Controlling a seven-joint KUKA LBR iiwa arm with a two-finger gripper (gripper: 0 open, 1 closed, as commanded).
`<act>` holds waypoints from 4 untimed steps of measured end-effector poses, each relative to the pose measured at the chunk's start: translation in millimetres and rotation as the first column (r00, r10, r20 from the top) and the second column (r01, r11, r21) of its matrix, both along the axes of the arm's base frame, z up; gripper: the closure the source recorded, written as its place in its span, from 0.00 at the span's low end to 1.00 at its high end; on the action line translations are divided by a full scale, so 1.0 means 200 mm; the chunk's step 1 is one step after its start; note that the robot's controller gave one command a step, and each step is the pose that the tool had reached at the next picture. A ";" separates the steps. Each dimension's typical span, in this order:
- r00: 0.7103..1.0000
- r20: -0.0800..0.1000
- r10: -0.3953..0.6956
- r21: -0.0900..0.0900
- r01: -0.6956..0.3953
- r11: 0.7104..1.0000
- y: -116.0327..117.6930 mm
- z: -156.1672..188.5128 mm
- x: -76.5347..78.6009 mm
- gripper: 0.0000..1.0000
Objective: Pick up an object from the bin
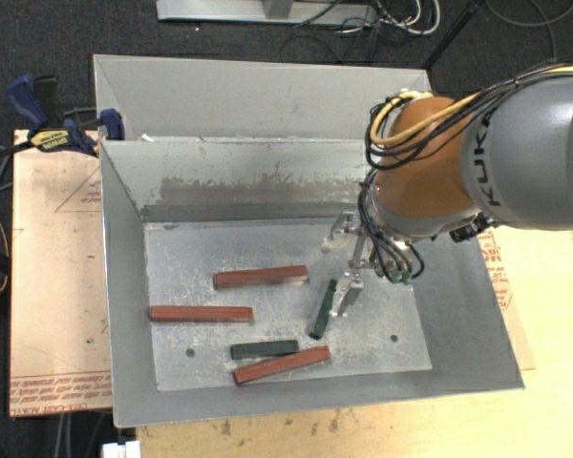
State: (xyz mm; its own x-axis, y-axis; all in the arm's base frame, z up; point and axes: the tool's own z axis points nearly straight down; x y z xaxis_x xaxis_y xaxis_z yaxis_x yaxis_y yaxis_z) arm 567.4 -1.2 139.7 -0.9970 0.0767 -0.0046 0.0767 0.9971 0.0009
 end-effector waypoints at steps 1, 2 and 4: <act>0.998 -0.008 0.067 0.002 -0.067 0.998 0.00 -0.16 -0.06 0.00; 0.910 -0.002 0.415 -0.001 -0.415 0.910 -0.07 -0.21 0.00 0.00; 0.939 0.016 0.343 -0.005 -0.343 0.939 -0.07 -0.30 -0.05 1.00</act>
Offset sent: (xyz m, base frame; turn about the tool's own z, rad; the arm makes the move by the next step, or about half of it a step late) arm 0.0145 -0.0287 -0.0501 -0.6136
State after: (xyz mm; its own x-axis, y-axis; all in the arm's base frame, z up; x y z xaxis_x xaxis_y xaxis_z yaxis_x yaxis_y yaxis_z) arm 557.4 -15.5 80.3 -0.9627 -0.2698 -0.0214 -0.2698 0.9629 -0.0030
